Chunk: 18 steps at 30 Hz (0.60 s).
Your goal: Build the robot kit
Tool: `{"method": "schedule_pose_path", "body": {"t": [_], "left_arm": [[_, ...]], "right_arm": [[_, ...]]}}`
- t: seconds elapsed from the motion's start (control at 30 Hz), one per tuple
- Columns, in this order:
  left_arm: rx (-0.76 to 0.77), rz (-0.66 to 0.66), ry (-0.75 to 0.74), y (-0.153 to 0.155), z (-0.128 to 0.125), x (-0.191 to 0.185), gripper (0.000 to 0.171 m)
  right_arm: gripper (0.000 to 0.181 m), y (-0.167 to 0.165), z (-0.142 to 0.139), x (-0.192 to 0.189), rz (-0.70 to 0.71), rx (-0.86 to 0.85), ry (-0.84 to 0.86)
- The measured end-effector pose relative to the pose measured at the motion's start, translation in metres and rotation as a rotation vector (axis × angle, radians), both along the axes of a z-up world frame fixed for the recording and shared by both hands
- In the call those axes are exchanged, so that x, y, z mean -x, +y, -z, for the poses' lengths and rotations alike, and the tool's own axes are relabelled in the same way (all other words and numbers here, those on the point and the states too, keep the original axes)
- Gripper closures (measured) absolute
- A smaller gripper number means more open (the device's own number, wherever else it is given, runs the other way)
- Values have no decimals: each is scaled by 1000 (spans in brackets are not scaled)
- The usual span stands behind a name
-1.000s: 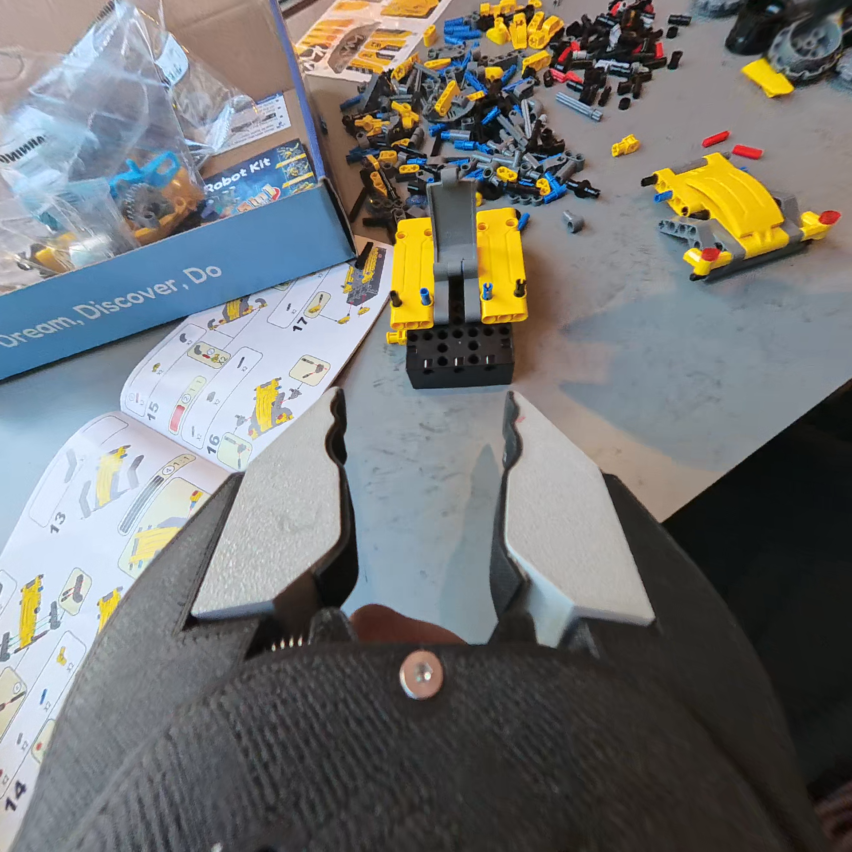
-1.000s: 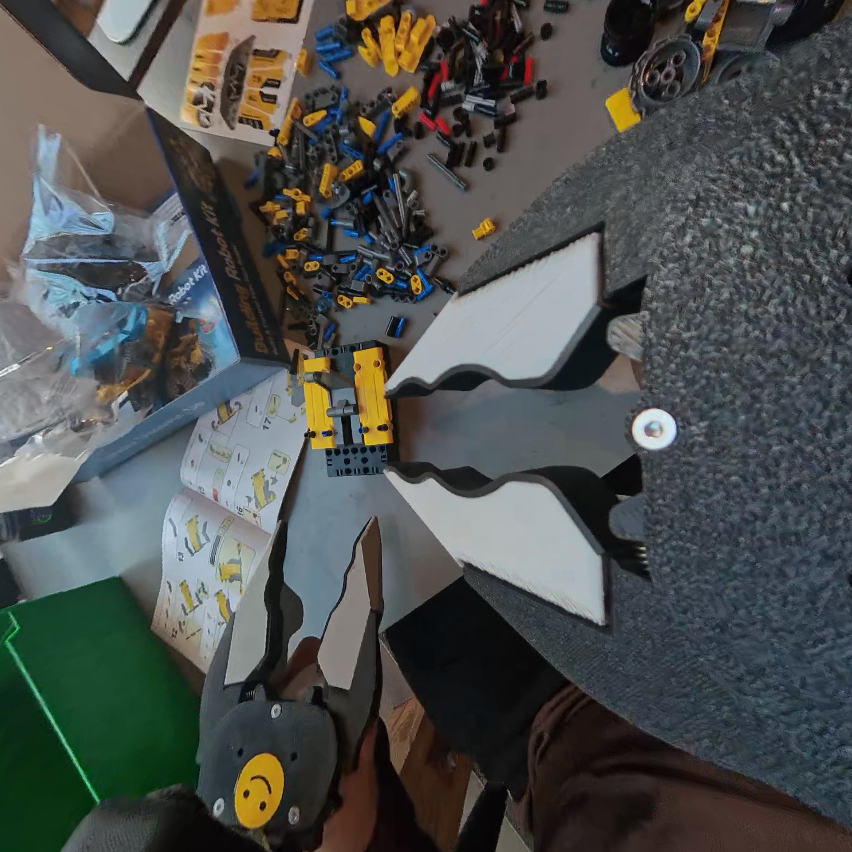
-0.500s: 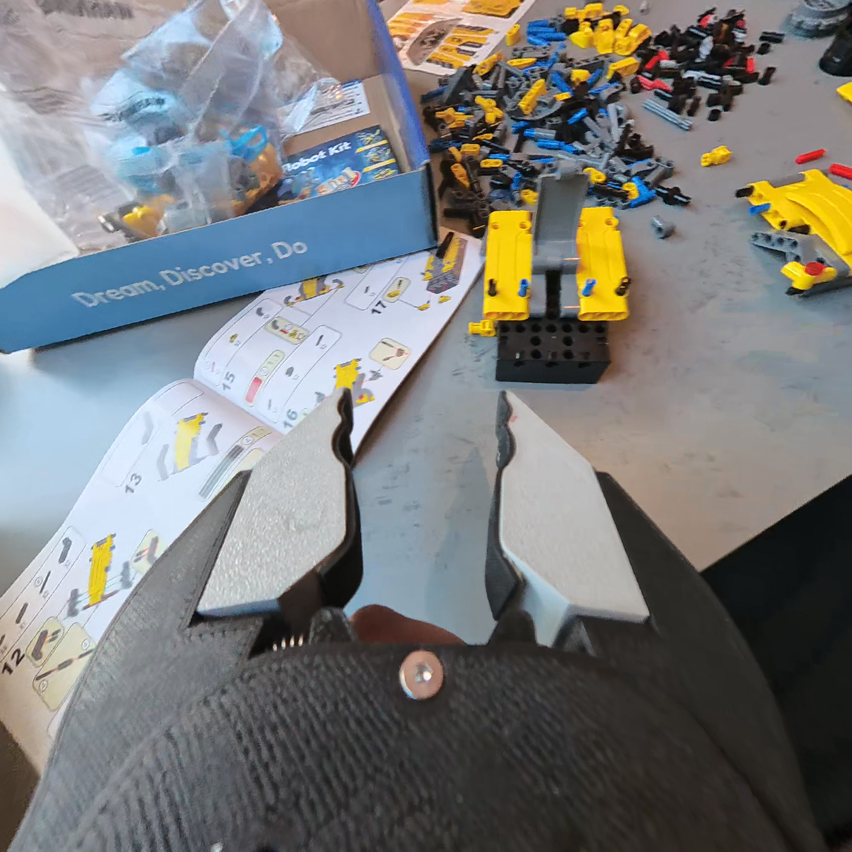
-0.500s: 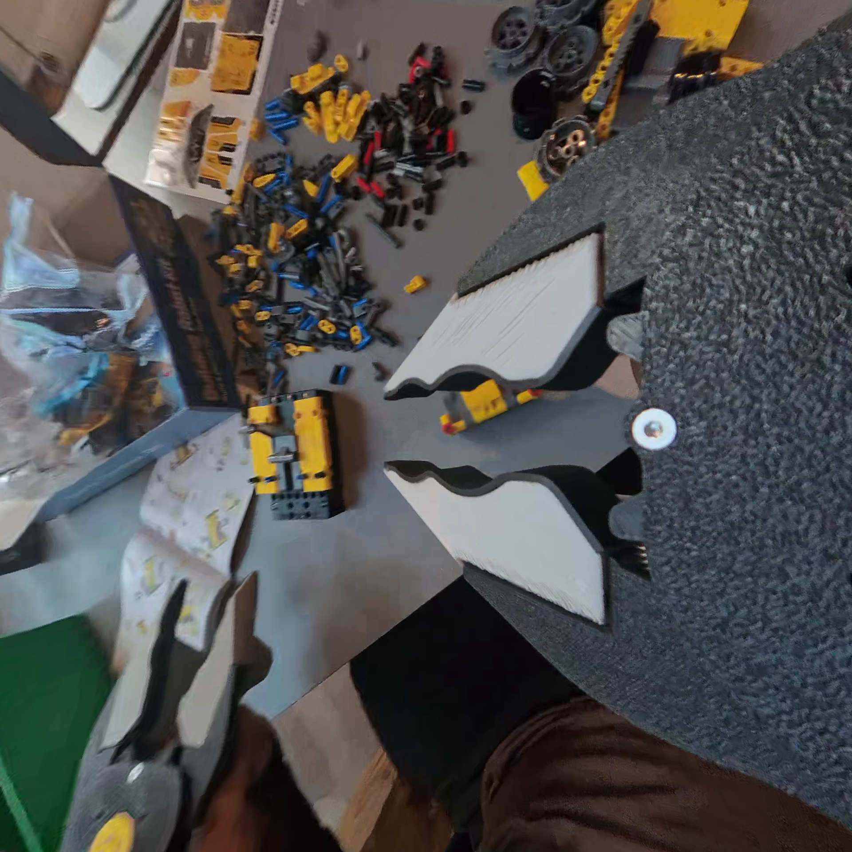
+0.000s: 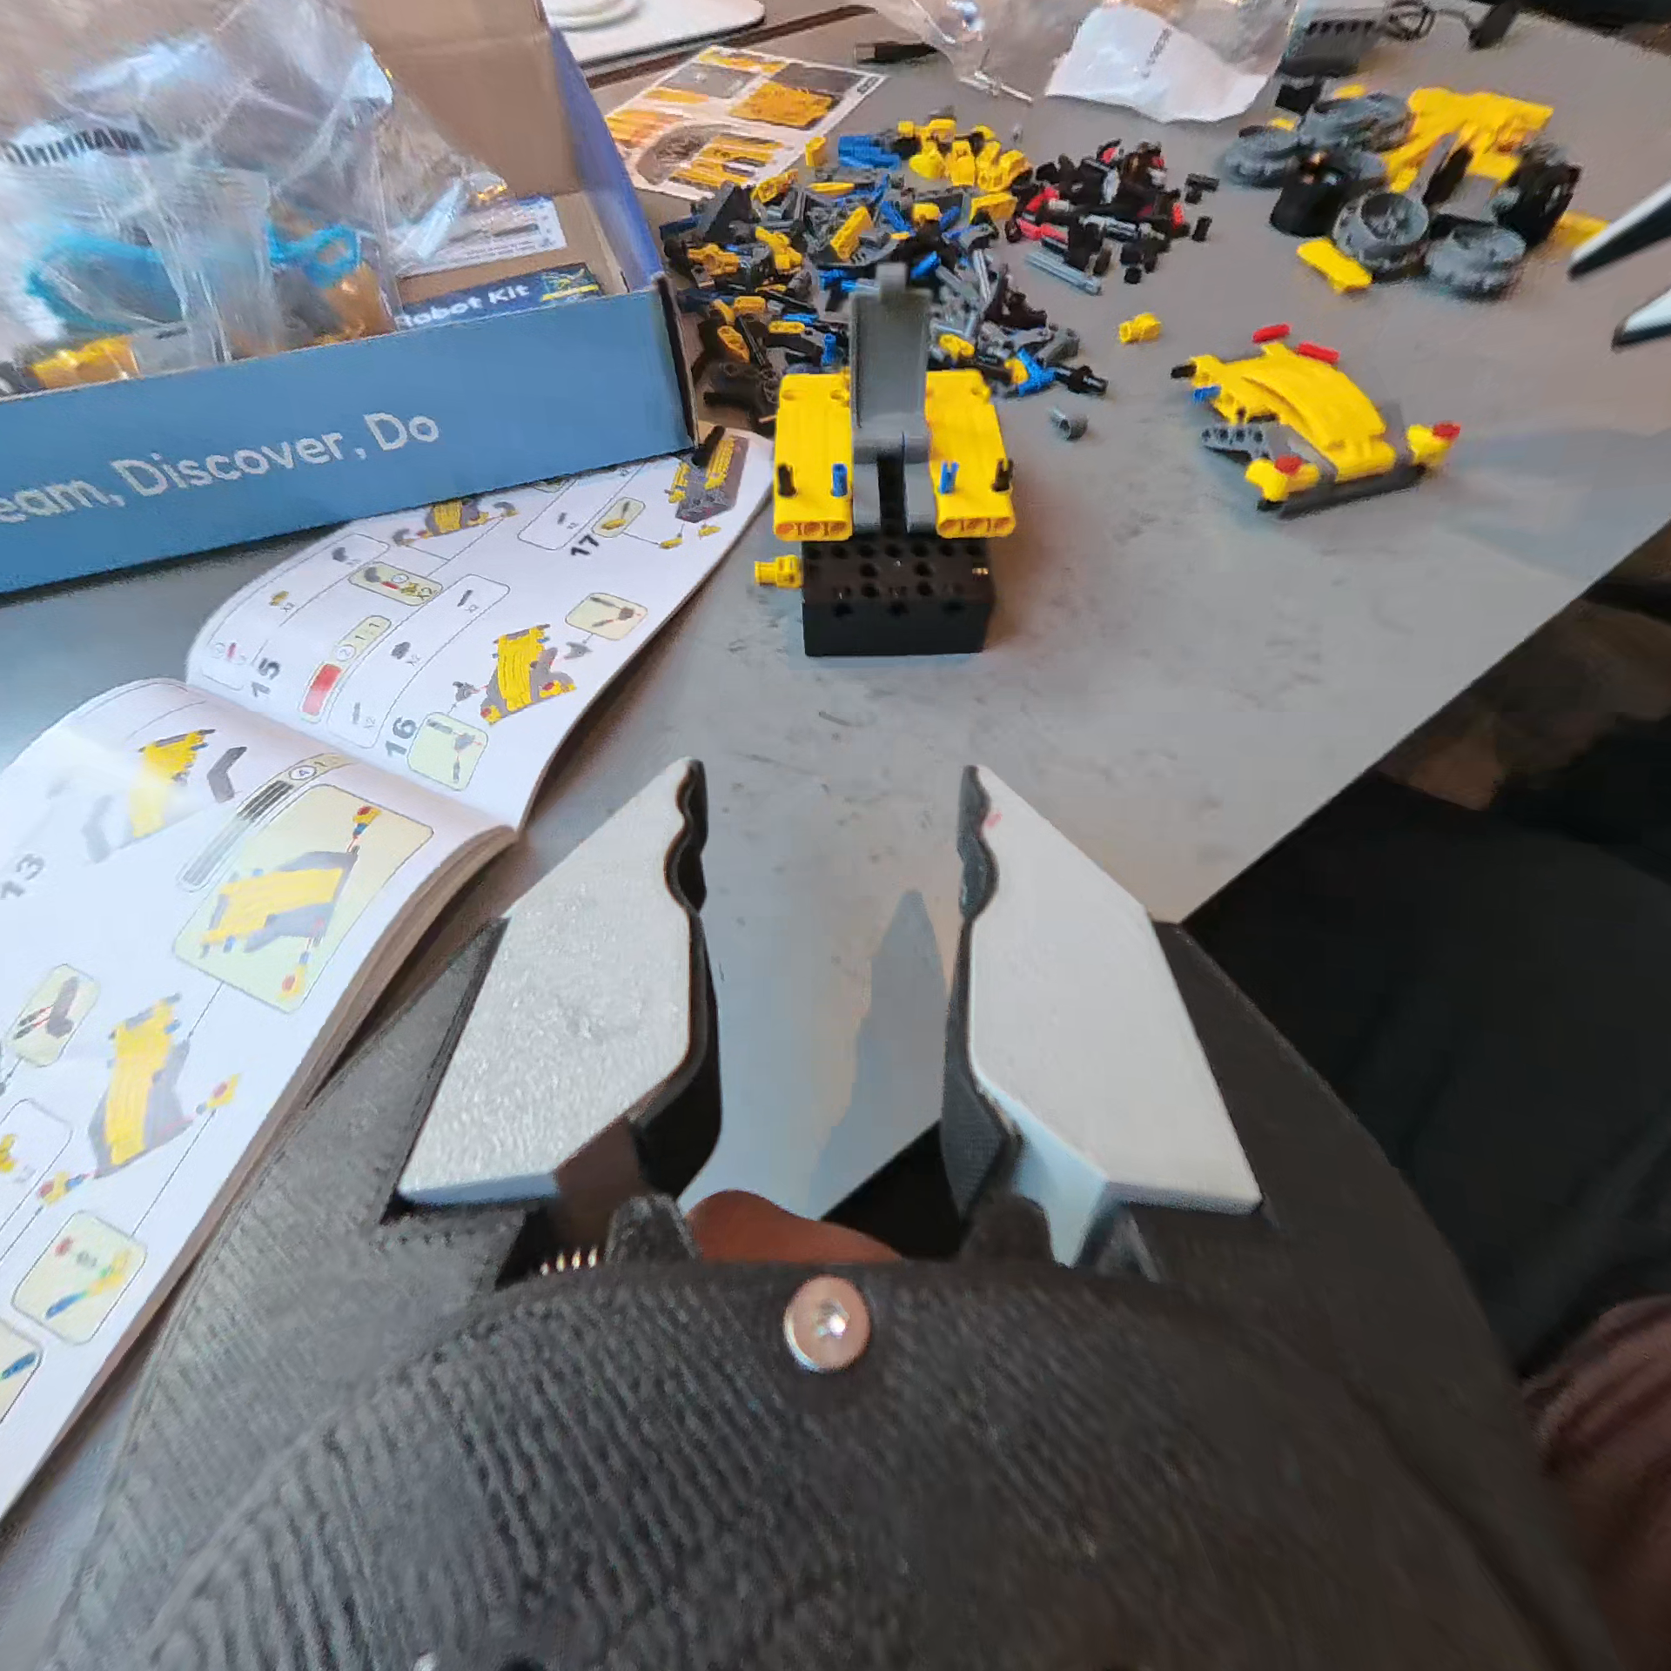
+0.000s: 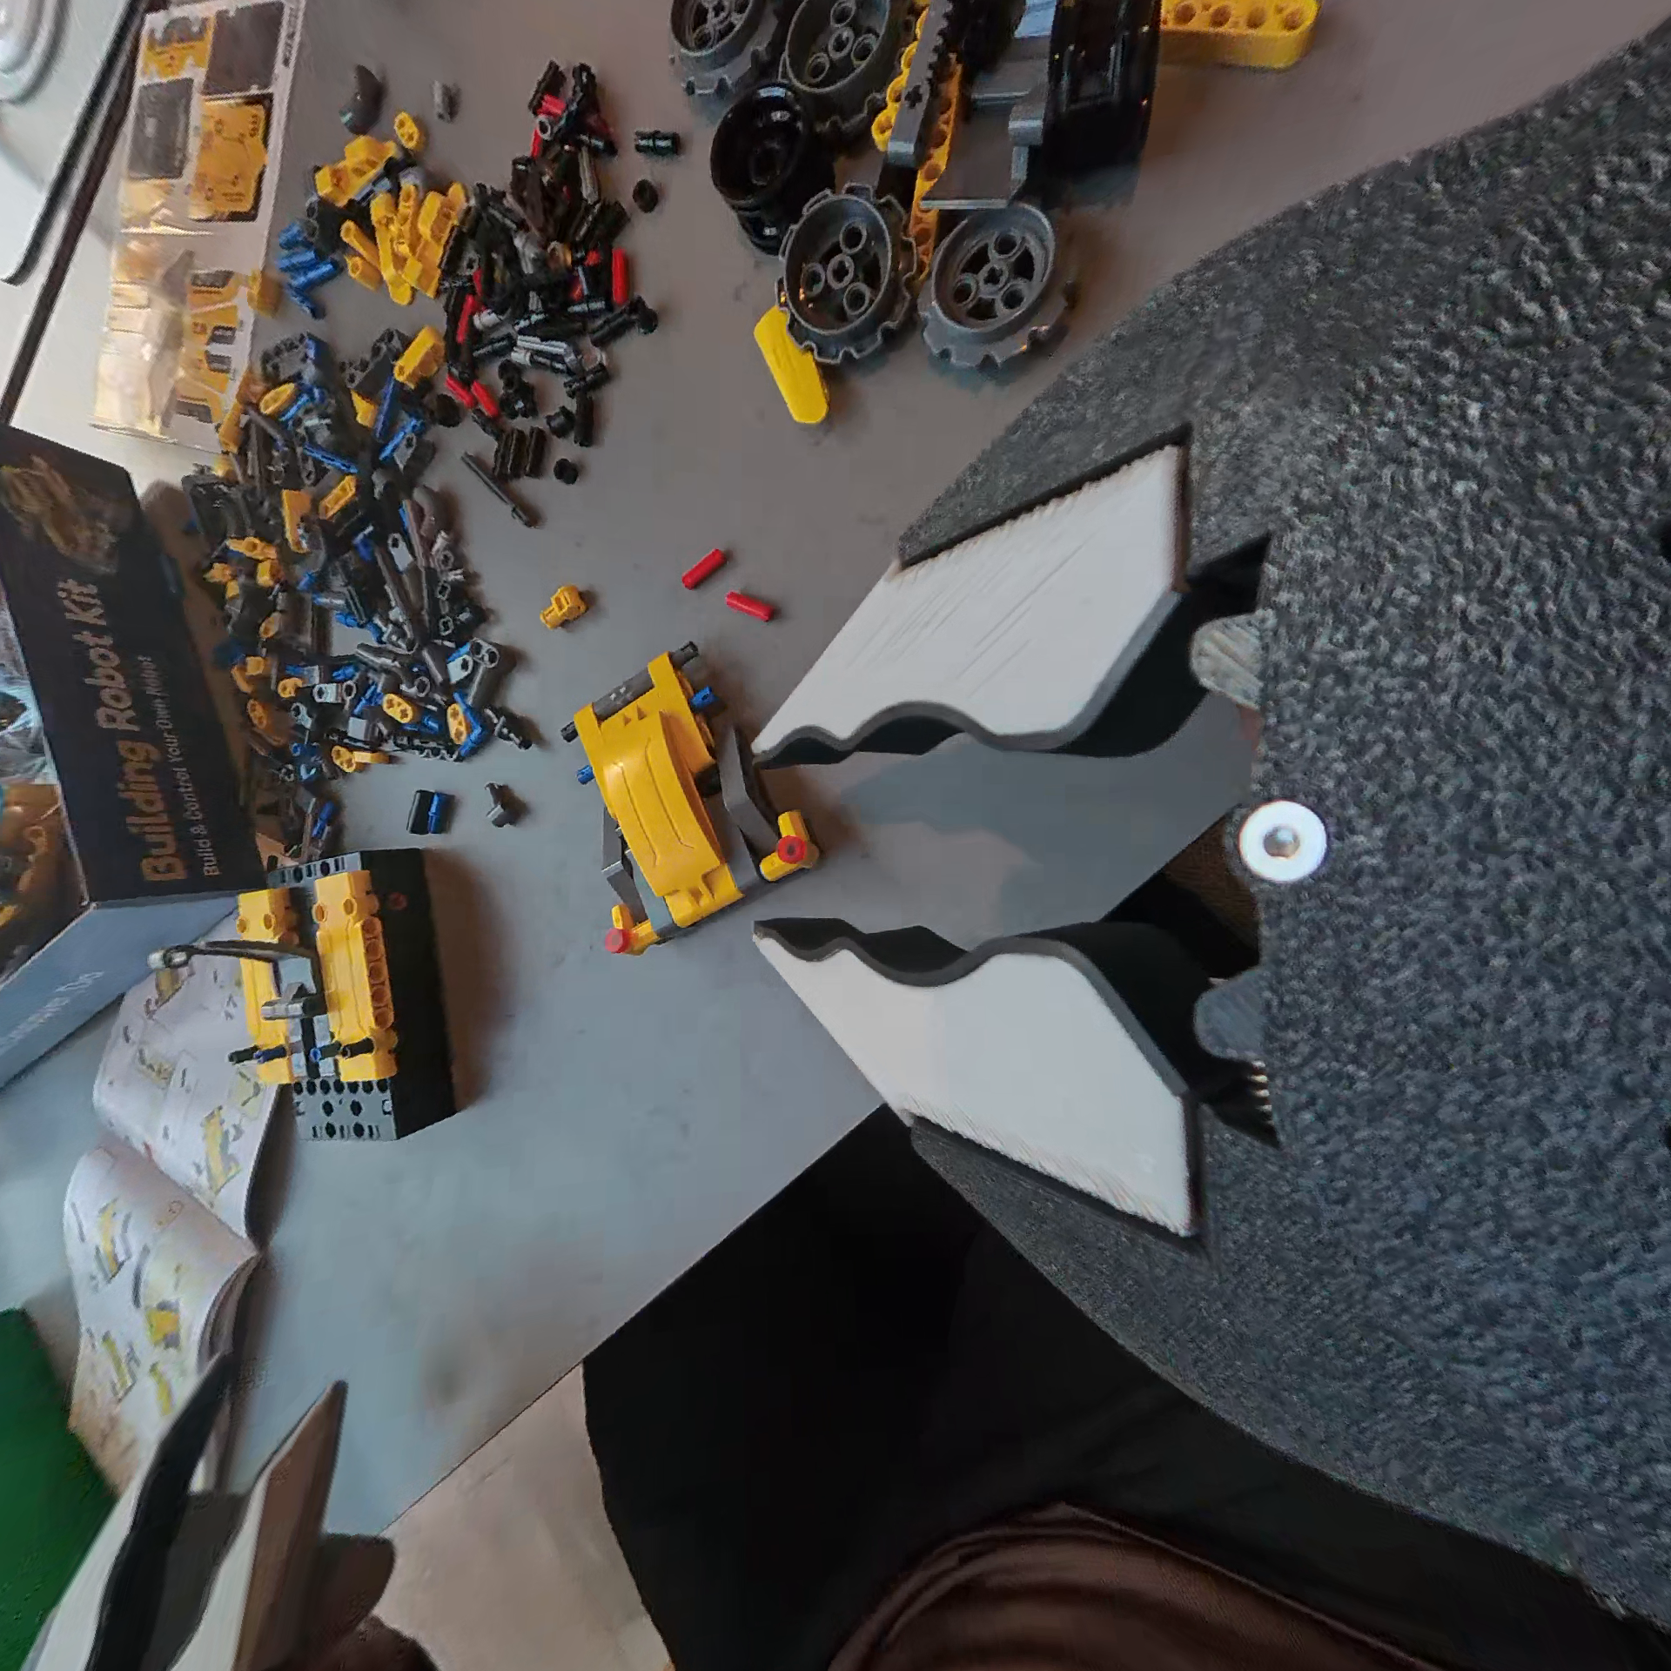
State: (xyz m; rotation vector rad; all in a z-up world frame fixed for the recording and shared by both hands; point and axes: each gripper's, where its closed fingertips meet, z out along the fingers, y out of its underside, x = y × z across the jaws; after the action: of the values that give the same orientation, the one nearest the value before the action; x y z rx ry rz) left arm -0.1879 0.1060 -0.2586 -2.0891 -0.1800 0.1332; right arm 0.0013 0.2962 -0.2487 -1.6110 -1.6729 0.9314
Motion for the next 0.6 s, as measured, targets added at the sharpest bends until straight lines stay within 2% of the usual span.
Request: {"method": "schedule_pose_path", "body": {"t": [0.07, 0.2, 0.47, 0.6], "left_arm": [[-1, 15, 47, -4, 3, -9, 116], [-61, 55, 23, -6, 8, -31, 116], [-76, 72, -34, -8, 24, -29, 116], [-108, 96, -44, -7, 21, -32, 118]], "right_arm": [[147, -3, -2, 6, -23, -6, 46], [146, -3, 6, 14, -45, -46, 57], [142, -14, 36, 25, -119, 16, 40], [142, -12, 32, 25, -112, 45, 70]]}}
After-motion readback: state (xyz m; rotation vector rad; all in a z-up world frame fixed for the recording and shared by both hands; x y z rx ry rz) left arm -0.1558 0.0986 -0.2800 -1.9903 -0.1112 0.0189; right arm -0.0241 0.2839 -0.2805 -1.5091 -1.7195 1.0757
